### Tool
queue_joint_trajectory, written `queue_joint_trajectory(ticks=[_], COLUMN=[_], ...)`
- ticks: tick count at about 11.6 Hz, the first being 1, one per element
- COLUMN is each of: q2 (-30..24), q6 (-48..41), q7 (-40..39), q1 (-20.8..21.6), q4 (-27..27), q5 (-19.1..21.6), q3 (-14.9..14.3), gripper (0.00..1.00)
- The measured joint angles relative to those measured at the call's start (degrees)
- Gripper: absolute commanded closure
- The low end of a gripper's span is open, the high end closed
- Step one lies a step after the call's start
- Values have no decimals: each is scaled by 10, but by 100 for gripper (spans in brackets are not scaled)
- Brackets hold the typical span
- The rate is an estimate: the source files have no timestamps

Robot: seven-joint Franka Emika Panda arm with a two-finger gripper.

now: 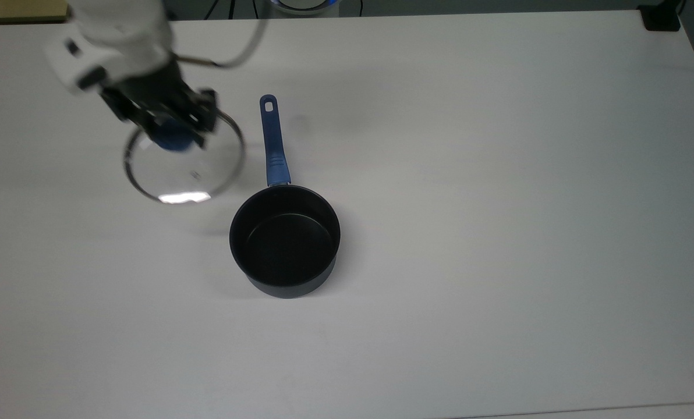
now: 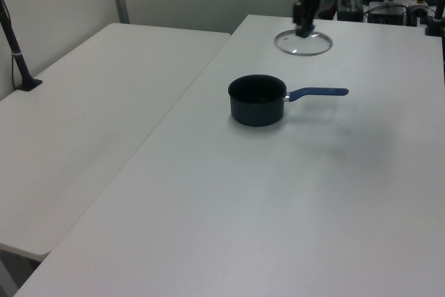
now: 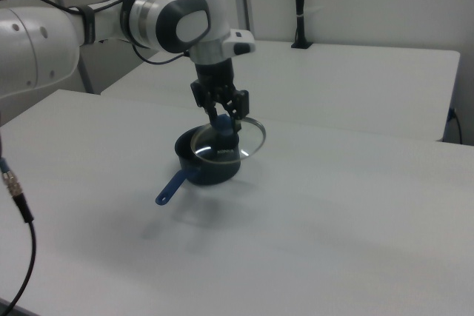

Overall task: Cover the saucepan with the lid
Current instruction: 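Lift the glass lid and carry it over the navy saucepan, then lower the lid onto the saucepan rim and open the gripper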

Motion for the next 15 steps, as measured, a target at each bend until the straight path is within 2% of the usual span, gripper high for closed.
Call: queue_joint_trajectory(ticks=[4,7,11,12,13,15], q2=[77,118,156,157,157,158], q6=[11,53,79,80,80,80], q7=[98,128,129,129,129,130], q1=[73,99,105,106,106,108], q4=[88,100,106,108,108,107], q5=[25,25,25,25,25,23], q3=[1,1,0,-1,-1,-1], gripper=[46,46,45,27,0,0])
